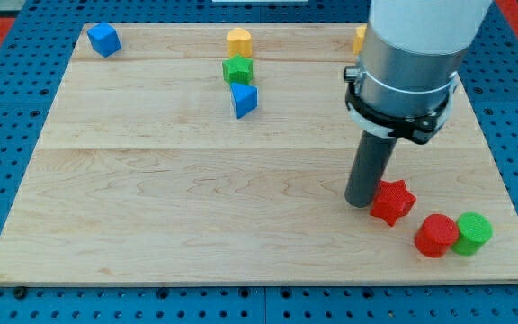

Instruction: Move the yellow hexagon parallel to the right of the blue triangle

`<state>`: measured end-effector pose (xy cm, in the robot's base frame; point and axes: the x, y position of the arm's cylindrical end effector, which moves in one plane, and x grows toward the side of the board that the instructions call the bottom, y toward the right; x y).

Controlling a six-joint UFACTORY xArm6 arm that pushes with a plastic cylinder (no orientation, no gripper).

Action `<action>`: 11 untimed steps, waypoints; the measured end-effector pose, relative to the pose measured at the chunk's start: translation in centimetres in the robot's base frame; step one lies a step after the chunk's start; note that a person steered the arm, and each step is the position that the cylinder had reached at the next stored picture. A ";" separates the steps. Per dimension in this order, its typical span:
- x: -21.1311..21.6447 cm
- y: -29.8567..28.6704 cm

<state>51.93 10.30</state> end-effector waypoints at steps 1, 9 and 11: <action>-0.9 2.3; -31.9 6.5; -27.5 6.3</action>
